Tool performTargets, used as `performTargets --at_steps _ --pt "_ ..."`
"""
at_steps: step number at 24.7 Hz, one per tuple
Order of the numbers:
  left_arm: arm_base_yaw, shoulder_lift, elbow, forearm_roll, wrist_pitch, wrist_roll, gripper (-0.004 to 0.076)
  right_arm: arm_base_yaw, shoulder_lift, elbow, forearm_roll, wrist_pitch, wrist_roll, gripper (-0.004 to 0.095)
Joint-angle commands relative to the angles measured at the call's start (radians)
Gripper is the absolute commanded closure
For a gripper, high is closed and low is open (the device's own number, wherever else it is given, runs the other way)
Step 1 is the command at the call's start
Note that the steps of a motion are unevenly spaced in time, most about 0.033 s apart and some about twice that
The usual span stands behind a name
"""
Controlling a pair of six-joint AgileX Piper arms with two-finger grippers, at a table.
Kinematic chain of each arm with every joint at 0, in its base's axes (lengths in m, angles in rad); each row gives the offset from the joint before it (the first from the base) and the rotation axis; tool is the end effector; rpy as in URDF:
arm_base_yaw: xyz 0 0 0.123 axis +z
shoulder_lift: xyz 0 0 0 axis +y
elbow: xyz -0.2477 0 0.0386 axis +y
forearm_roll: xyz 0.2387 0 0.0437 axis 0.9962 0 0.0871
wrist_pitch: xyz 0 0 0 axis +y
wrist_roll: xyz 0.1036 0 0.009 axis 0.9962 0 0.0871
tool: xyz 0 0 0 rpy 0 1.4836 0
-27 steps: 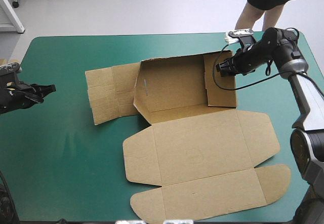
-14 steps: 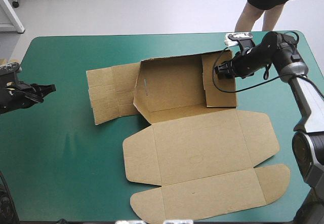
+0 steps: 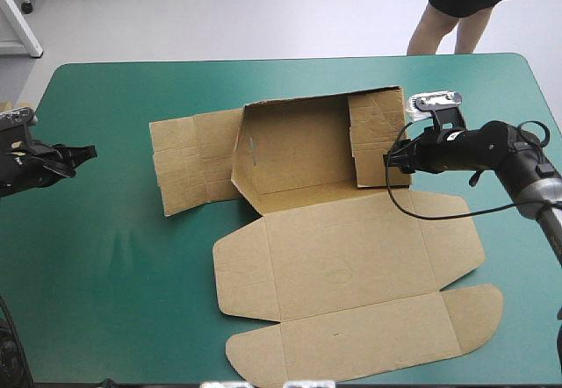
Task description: Fold the box
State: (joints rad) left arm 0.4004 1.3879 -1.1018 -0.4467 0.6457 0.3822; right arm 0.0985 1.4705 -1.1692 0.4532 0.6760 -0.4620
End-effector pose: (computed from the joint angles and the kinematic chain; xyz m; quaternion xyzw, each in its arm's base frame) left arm 0.2909 0.0938 0.2764 -0.1263 0.9105 -0.0412 0.3917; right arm 0.3170 0.0600 0.2698 -0.1404 0.9154 0.1291 0.3544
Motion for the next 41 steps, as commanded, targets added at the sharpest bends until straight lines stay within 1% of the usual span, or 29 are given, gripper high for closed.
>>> performTargets --at_steps 1,3,7,11,13,14,15,16,17,19,20,22,24,27,30,34,35,41 --pt "-0.001 -0.029 -0.026 -0.043 -0.039 0.014 0.0549 -0.008 -0.040 0.000 0.047 -0.122 -0.037 0.0365" --pt "-0.003 -0.029 -0.026 -0.048 -0.033 0.014 0.0549 -0.008 -0.028 0.000 0.070 -0.120 -0.057 0.0355" --pt "-0.003 -0.029 -0.026 -0.056 -0.029 0.014 0.0549 -0.008 0.011 0.000 0.142 -0.134 -0.127 0.0289" --pt "-0.003 -0.029 -0.026 -0.058 -0.029 0.018 0.0556 -0.008 0.059 0.000 0.199 -0.168 -0.163 0.0298" --pt "-0.003 -0.029 -0.026 -0.058 -0.029 0.018 0.0557 -0.008 0.094 -0.005 0.204 -0.184 -0.163 0.0397" --pt "-0.003 -0.029 -0.026 -0.058 -0.029 0.018 0.0557 -0.008 0.103 -0.020 0.201 -0.182 -0.163 0.0566" --pt "-0.003 -0.029 -0.026 -0.058 -0.029 0.023 0.0557 -0.008 0.104 -0.027 0.193 -0.180 -0.167 0.0664" --pt "-0.003 -0.029 -0.026 -0.060 -0.031 0.028 0.0557 -0.008 0.104 -0.044 0.193 -0.170 -0.186 0.0841" --pt "-0.003 -0.029 -0.026 -0.062 -0.031 0.035 0.0557 -0.008 0.104 -0.054 0.190 -0.165 -0.195 0.0928" --pt "-0.003 -0.029 -0.026 -0.062 -0.031 0.040 0.0557 -0.008 0.104 -0.096 0.162 -0.136 -0.157 0.0915" --pt "-0.003 -0.029 -0.026 -0.062 -0.031 0.040 0.0557 -0.008 0.105 -0.130 0.111 -0.101 -0.089 0.0915" --pt "-0.003 -0.029 -0.026 -0.063 -0.031 0.040 0.0557 -0.008 0.112 -0.201 0.001 -0.021 0.034 0.0915" --pt "-0.003 -0.029 -0.026 -0.063 -0.031 0.040 0.0557 -0.008 0.136 -0.286 -0.081 0.096 0.109 0.0915" --pt "-0.003 -0.029 -0.026 -0.067 -0.031 0.040 0.0557 -0.008 0.202 -0.438 -0.101 0.261 0.164 0.0915" --pt "-0.003 -0.029 -0.026 -0.076 -0.026 0.040 0.0557 -0.008 0.265 -0.538 -0.120 0.381 0.192 0.0915" --pt "-0.003 -0.029 -0.026 -0.082 -0.019 0.040 0.0557 -0.008 0.367 -0.658 -0.156 0.573 0.213 0.0911" --pt "-0.003 -0.029 -0.026 -0.082 -0.019 0.040 0.0557 -0.008 0.388 -0.678 -0.166 0.570 0.228 0.0911" --pt "-0.003 -0.029 -0.026 -0.084 -0.012 0.043 0.0557 -0.008 0.425 -0.695 -0.171 0.570 0.218 0.0911"
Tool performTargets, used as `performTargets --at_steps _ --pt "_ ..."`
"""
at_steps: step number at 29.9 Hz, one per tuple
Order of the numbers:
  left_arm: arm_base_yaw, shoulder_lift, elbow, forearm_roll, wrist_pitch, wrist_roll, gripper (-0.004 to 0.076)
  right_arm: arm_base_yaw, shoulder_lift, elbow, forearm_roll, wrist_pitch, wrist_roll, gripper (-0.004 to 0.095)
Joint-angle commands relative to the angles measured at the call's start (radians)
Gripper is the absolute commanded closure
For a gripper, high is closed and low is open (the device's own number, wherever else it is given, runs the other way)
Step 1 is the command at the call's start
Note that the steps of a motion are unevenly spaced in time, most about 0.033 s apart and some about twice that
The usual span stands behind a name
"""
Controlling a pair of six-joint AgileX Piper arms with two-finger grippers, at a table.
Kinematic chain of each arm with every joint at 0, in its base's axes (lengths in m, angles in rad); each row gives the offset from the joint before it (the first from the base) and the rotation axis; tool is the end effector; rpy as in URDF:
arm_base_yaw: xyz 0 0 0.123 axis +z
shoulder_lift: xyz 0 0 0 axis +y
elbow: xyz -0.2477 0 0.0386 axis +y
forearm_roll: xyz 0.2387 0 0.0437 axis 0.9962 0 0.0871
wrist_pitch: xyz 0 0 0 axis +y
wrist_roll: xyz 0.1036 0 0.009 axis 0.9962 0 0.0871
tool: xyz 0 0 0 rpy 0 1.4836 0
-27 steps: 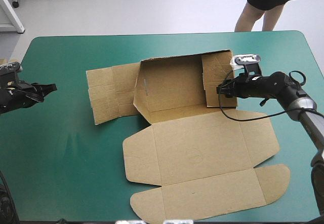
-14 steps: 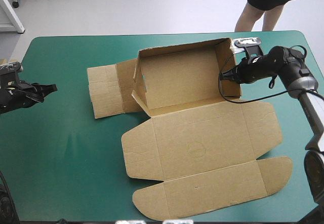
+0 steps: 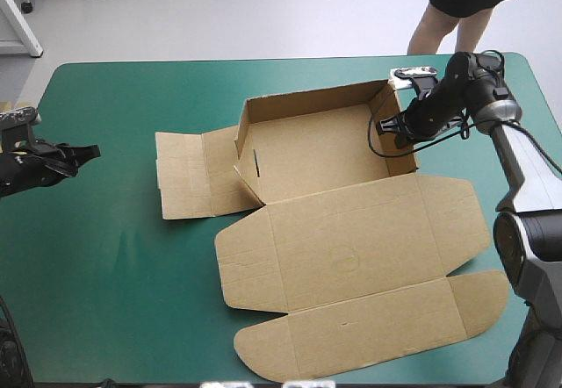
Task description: Fold the box
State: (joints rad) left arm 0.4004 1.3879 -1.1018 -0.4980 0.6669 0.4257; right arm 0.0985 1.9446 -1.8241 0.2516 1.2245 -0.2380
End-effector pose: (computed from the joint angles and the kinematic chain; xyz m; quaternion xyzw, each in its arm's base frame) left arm 0.2911 0.0898 0.2766 -0.1176 0.9111 -0.0579 0.3907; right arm 0.3963 0.0636 0.2583 -0.1408 0.9701 0.1121 0.1628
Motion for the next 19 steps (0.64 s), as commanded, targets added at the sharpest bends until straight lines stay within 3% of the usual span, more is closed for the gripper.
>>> performTargets --at_steps 1,4,9,11,19 --pt "-0.003 -0.029 -0.026 -0.035 -0.033 -0.001 0.0557 -0.008 -0.042 -0.040 0.028 0.021 -0.006 0.0910" --pt "-0.003 -0.029 -0.026 -0.037 -0.033 -0.001 0.0557 -0.008 -0.031 -0.042 0.028 0.019 -0.021 0.0823" --pt "-0.003 -0.029 -0.026 -0.041 -0.032 0.000 0.0557 -0.008 -0.025 -0.045 0.031 -0.012 -0.063 0.0395" --pt "-0.003 -0.029 -0.026 -0.041 -0.032 0.002 0.0557 -0.008 -0.025 -0.059 0.034 -0.026 -0.052 0.0291" --pt "-0.003 -0.029 -0.026 -0.041 -0.032 0.002 0.0557 -0.008 -0.079 -0.075 0.033 -0.063 -0.030 0.0277"
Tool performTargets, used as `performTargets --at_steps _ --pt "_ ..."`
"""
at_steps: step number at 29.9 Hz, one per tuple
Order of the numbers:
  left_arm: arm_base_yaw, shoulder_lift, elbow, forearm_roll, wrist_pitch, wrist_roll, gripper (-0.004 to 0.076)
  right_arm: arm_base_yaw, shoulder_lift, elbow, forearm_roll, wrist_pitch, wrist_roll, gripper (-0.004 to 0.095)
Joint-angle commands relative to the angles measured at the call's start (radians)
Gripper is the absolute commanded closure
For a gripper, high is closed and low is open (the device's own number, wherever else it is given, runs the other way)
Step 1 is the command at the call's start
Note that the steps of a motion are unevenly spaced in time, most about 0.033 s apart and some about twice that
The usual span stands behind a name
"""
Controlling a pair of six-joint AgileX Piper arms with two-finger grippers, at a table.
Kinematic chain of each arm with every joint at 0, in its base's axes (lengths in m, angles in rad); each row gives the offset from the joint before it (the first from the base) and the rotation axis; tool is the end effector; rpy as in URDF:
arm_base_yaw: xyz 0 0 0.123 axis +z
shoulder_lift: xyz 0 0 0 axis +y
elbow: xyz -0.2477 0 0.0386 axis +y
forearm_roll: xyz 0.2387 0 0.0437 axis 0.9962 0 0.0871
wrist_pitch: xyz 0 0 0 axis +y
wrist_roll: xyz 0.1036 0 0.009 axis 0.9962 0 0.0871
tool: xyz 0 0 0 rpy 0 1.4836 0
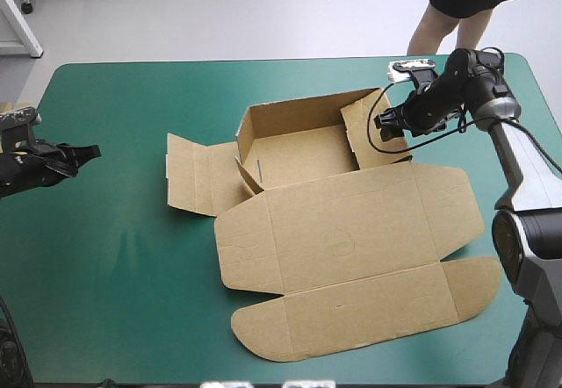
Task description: Fold the box
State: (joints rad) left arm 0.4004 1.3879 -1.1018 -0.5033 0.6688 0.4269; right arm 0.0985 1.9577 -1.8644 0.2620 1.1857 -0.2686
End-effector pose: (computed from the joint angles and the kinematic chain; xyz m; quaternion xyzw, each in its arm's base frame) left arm 0.2912 0.0895 0.2766 -0.1182 0.9109 -0.0603 0.3907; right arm 0.4049 0.0651 0.2658 -0.1528 0.9620 0.1118 0.1970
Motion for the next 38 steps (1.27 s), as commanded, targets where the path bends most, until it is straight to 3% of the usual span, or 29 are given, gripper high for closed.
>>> performTargets --at_steps 1,7,15,31,35,38 --pt "-0.003 -0.029 -0.026 -0.040 -0.034 0.000 0.0557 -0.008 -0.101 -0.035 0.022 -0.024 0.003 0.0277" --pt "-0.003 -0.029 -0.026 -0.054 -0.036 0.015 0.0557 0.006 -0.153 -0.035 0.039 -0.042 0.033 0.0282" --pt "-0.003 -0.029 -0.026 -0.054 -0.038 0.019 0.0557 0.054 -0.121 -0.018 -0.040 -0.189 0.055 0.0289" --pt "-0.003 -0.029 -0.026 -0.054 -0.040 0.022 0.0557 0.052 0.043 -0.022 -0.070 -0.232 0.055 0.0288" --pt "-0.003 -0.029 -0.026 -0.054 -0.040 0.022 0.0557 0.052 0.067 -0.024 -0.070 -0.227 0.059 0.0357" --pt "-0.003 -0.029 -0.026 -0.054 -0.040 0.026 0.0557 0.052 0.076 -0.024 -0.070 -0.217 0.059 0.0465"
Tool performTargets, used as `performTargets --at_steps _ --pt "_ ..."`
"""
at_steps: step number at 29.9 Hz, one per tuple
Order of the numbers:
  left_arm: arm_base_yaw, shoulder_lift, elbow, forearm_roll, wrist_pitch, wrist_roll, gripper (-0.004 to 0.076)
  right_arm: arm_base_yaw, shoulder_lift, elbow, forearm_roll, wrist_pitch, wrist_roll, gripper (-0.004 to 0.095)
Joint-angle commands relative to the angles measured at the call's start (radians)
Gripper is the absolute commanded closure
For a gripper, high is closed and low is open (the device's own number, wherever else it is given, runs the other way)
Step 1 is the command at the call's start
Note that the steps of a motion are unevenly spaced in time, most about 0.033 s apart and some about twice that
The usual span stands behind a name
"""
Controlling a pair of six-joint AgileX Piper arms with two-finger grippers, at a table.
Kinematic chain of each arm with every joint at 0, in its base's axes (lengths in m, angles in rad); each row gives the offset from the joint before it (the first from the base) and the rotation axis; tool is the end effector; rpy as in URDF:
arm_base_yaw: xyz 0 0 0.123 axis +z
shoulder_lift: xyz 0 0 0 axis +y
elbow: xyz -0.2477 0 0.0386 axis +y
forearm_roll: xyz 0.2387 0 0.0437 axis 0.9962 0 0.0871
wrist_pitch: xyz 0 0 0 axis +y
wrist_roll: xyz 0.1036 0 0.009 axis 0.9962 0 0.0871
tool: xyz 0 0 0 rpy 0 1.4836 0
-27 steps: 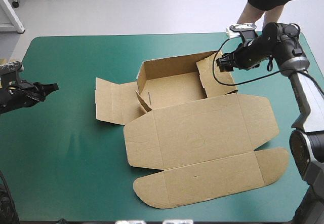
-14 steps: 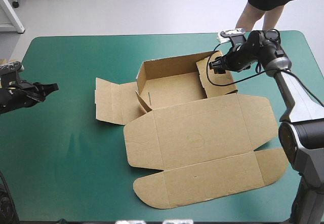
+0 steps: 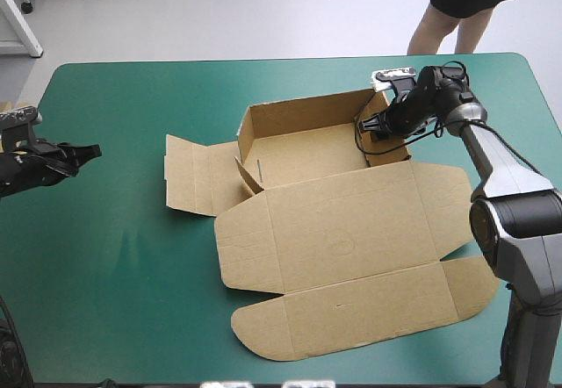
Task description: Fold the box
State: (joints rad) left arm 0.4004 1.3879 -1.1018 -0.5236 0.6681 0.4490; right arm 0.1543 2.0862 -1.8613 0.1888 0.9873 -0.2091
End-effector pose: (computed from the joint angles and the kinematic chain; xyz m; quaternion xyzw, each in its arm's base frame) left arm 0.2918 0.0885 0.2773 -0.1134 0.9098 -0.0638 0.3942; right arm 0.4353 0.0842 0.2165 -0.1427 0.9609 0.0821 0.2224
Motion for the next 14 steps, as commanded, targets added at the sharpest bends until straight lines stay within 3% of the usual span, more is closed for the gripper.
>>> performTargets --at_steps 1,6,14 --pt "-0.003 -0.029 -0.026 -0.033 -0.039 0.004 0.0557 -0.004 -0.050 -0.027 -0.004 -0.013 -0.001 0.0530" --pt "-0.003 -0.029 -0.026 -0.033 -0.039 0.004 0.0557 -0.004 -0.048 -0.027 -0.021 -0.009 -0.008 0.0901" --pt "-0.003 -0.029 -0.026 -0.033 -0.037 0.004 0.0557 -0.004 -0.048 -0.027 -0.037 -0.013 0.025 0.0915"
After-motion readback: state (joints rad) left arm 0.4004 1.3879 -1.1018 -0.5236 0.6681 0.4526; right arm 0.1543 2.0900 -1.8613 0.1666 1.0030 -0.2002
